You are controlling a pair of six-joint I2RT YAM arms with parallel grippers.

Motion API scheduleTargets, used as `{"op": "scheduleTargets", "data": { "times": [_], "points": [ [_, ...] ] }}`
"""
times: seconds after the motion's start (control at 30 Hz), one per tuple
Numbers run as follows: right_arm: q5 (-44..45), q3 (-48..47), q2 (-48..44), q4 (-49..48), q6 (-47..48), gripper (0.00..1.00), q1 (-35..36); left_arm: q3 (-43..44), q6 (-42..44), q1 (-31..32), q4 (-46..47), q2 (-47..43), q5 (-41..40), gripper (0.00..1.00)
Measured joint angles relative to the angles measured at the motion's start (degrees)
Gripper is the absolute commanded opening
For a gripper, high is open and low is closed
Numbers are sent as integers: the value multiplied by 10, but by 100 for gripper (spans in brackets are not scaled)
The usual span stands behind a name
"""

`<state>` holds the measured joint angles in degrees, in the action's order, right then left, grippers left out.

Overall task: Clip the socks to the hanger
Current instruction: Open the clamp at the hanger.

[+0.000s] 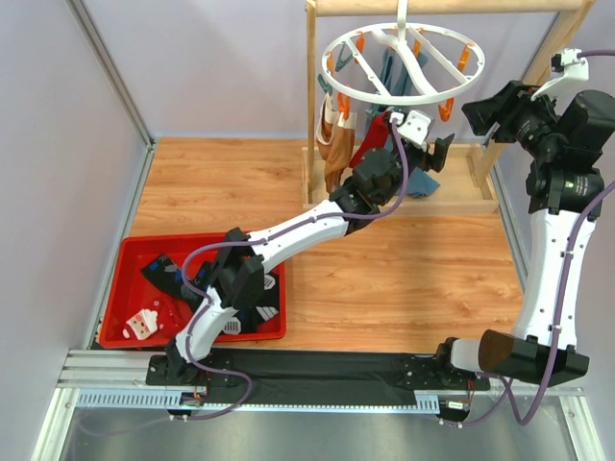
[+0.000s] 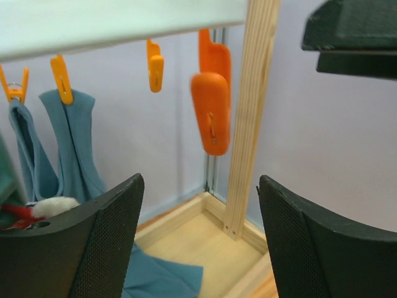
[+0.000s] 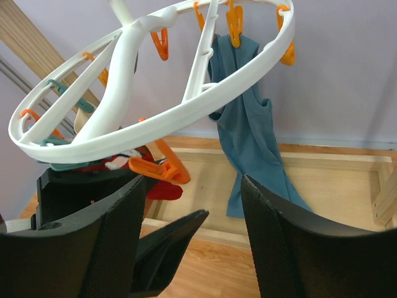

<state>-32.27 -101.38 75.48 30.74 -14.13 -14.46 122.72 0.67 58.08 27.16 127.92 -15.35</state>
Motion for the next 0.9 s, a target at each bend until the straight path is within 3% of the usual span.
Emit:
{"op": "scheduleTargets", "data": {
  "times": [0.2,0.5,0.9],
  "points": [
    [-7,3,-9,-7,0,63,0,52,-12,-25,30,40,23,71],
    [-16,23,-36,-24,0,63,0,81,-44,-48,61,68,114,70],
    [-30,28,-40,-38,0,62,0,148,-67,-45,70,110,153,64]
  ]
}}
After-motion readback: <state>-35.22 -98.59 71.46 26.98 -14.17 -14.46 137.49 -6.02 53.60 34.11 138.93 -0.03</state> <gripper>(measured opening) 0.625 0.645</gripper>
